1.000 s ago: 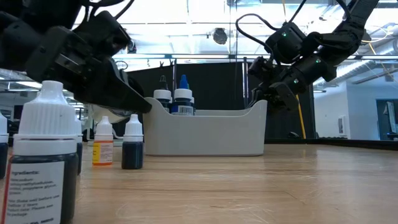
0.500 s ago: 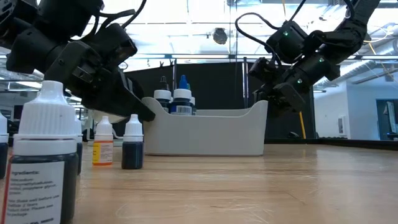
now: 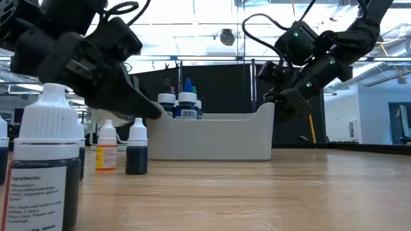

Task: Pick & Place food coloring
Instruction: Put the small orange food coloring bottle into the gray bin

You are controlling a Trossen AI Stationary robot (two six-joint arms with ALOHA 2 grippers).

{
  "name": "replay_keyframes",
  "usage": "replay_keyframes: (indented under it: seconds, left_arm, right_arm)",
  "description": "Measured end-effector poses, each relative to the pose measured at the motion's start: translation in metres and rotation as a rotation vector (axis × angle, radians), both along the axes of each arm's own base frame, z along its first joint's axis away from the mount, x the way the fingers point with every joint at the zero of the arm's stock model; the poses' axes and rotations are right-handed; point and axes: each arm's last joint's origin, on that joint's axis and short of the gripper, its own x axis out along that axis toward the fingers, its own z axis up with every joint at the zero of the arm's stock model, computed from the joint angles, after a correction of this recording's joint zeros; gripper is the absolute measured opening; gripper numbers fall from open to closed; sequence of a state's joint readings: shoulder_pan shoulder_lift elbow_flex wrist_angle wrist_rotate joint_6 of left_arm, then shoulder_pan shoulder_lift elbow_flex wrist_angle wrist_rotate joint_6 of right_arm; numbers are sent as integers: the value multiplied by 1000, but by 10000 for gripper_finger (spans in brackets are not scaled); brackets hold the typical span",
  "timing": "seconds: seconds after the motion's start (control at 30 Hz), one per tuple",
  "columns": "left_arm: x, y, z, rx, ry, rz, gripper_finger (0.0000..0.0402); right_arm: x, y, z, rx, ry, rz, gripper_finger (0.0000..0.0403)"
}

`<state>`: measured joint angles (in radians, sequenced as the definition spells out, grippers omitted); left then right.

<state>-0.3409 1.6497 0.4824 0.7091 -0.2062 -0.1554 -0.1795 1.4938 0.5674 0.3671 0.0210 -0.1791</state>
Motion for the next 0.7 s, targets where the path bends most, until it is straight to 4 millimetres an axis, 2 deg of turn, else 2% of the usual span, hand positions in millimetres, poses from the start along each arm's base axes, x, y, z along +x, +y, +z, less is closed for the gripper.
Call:
replay_keyframes:
  seconds: [0.13, 0.37, 0.57, 0.7]
  left_arm:
    - [0, -1, 4, -13, -18, -20, 24]
    - [-6, -5, 21, 1, -56, -57, 4]
    - [-36, -21, 48, 30, -24, -42, 13]
    - [-62, -35, 62, -25, 7, -37, 4]
  right_arm:
    - [-2, -3, 4, -11, -10, -8, 0]
    - [-8, -4, 16, -30, -22, -11, 0]
    - [-32, 0, 38, -9, 22, -23, 0]
    - [-55, 11, 46, 33, -36, -3, 0]
